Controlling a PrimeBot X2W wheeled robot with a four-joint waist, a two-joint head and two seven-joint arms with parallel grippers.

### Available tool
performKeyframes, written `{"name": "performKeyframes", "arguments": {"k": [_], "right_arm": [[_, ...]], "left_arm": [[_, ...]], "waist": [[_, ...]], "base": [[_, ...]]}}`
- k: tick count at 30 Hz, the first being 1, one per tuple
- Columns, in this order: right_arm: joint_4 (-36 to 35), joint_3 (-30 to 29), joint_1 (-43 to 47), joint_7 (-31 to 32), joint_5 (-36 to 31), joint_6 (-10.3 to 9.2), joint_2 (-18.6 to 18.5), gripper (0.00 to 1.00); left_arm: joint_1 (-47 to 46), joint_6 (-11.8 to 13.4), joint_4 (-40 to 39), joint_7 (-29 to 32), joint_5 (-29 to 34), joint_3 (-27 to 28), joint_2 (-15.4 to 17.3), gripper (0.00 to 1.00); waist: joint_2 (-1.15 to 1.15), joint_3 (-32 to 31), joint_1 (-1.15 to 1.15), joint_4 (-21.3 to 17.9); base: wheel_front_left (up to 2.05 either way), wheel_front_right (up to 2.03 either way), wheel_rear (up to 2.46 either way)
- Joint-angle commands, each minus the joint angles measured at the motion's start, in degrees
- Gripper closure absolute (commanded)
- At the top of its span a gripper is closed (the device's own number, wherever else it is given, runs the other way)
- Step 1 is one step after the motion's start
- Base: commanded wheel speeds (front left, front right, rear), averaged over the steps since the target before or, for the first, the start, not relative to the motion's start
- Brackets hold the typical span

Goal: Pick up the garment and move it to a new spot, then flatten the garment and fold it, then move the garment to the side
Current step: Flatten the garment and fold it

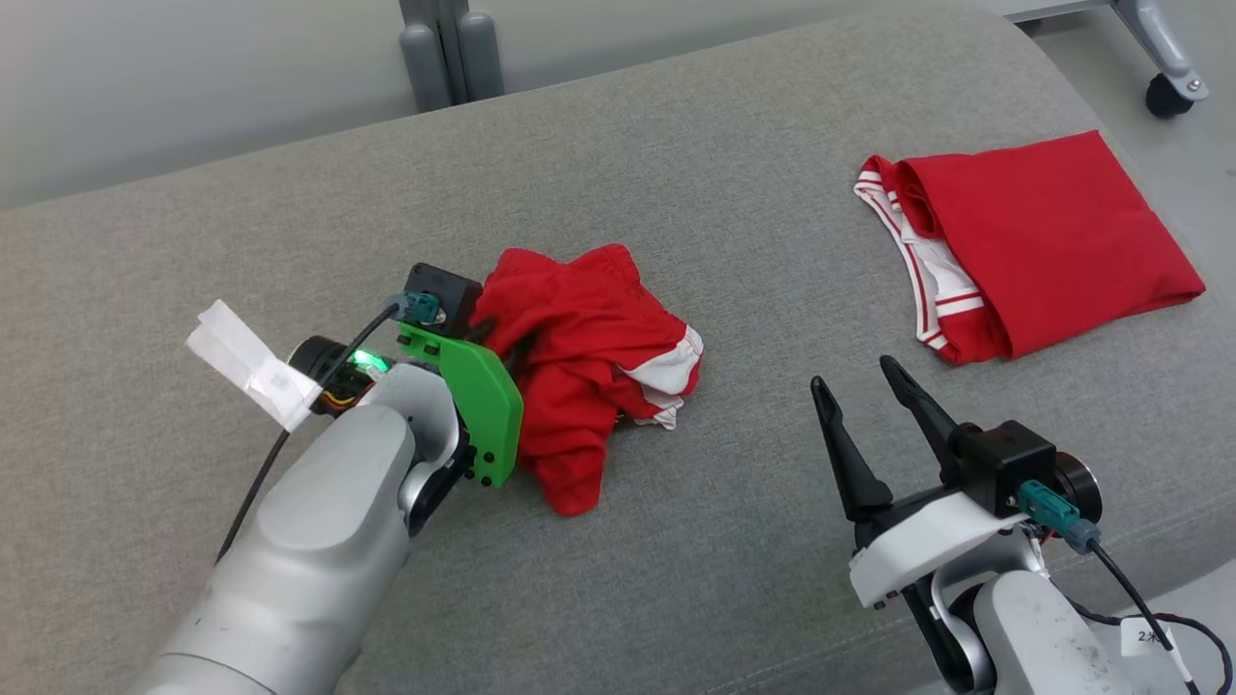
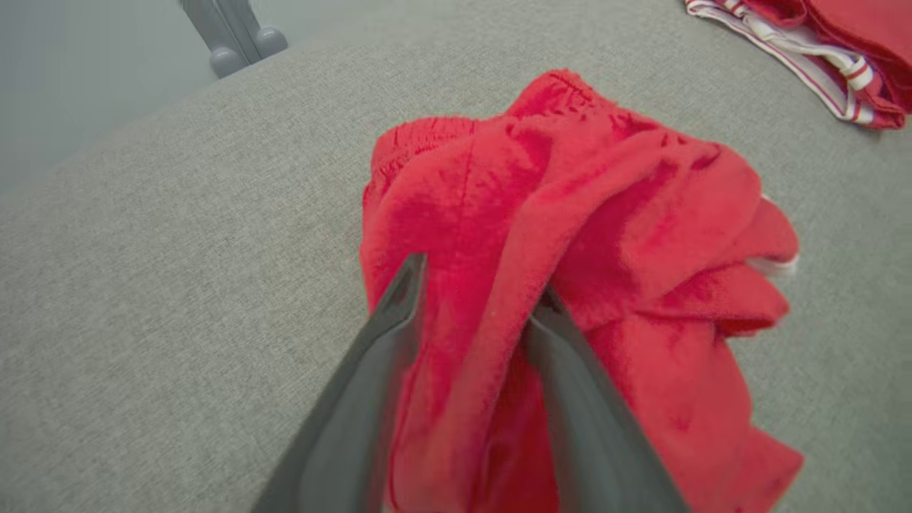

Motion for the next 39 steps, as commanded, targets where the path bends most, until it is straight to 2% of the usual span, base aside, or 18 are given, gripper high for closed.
{"name": "performKeyframes", "arguments": {"k": [1, 7, 12, 16, 19, 25, 26, 27, 28, 32, 35, 39], "right_arm": [[0.2, -0.1, -0.6, -0.4, 0.2, -0.09, -0.1, 0.00], [0.3, -0.7, -0.7, -0.4, -0.3, -0.09, 0.0, 0.00], [0.1, -1.3, -0.2, -0.3, -0.6, -0.09, 0.0, 0.00], [-0.3, -2.1, 0.5, -0.2, -0.8, -0.09, 0.0, 0.00], [-0.5, -2.0, 0.7, 0.0, -0.9, -0.09, 0.0, 0.00], [-0.8, -1.9, 1.2, 0.1, -0.8, -0.09, 0.3, 0.00], [-0.8, -1.9, 1.2, 0.1, -0.8, -0.09, 0.3, 0.00], [-0.7, -2.0, 1.2, 0.1, -0.8, -0.09, 0.3, 0.00], [-0.7, -2.0, 1.2, 0.1, -0.8, -0.09, 0.2, 0.00], [-0.8, -2.4, 1.4, 0.1, -0.9, -0.09, 0.2, 0.00], [-0.7, -2.6, 1.6, 0.2, -1.0, -0.09, 0.3, 0.00], [-0.6, -2.2, 1.8, 0.3, -0.9, -0.09, 0.5, 0.00]], "left_arm": [[-1.4, 0.0, 0.2, -1.9, -0.4, 0.6, -0.7, 1.00], [-4.0, -0.1, -2.5, -12.3, -5.6, 4.1, -4.3, 1.00], [-6.0, -0.2, -14.2, -19.7, -14.5, 2.9, -5.5, 1.00], [-5.1, -0.2, -22.6, -22.2, -22.4, 5.0, -5.6, 1.00], [-2.1, -0.1, -22.6, -22.6, -23.9, 6.6, -5.6, 1.00], [6.0, 7.1, -11.6, -22.1, -19.0, 4.7, -1.4, 1.00], [7.5, 8.1, -9.4, -21.8, -18.1, 3.7, -0.8, 0.95], [8.5, 8.4, -7.8, -21.1, -17.6, 2.9, -0.3, 0.63], [9.7, 8.0, -6.0, -19.8, -17.0, 1.6, 0.3, 0.00], [10.9, 9.1, -2.0, -17.7, -15.6, -0.4, 1.9, 0.00], [8.7, 9.5, -2.5, -18.5, -13.8, -1.2, 2.8, 0.00], [5.7, 7.7, -6.8, -19.0, -11.4, -3.1, 3.1, 0.00]], "waist": [[0.00, 0.5, 0.00, -0.5], [0.00, 0.0, 0.00, 0.4], [0.00, -0.6, 0.00, 1.9], [0.00, -1.1, 0.00, 3.7], [0.00, -1.3, 0.00, 5.3], [0.00, -1.3, 0.00, 8.1], [0.00, -1.3, 0.00, 8.6], [0.00, -1.3, 0.00, 9.0], [0.00, -1.4, 0.00, 9.4], [0.00, -1.7, 0.00, 10.9], [0.00, -2.0, 0.00, 11.5], [0.00, -2.4, 0.00, 11.3]], "base": [[0.00, 0.00, 0.00], [0.00, 0.00, 0.00], [0.00, 0.00, 0.00], [0.00, 0.00, 0.00], [0.00, 0.00, 0.00], [0.00, 0.00, 0.00], [0.00, 0.00, 0.00], [0.00, 0.00, 0.00], [0.00, 0.00, 0.00], [0.00, 0.00, 0.00], [0.00, 0.00, 0.00], [0.00, 0.00, 0.00]]}}
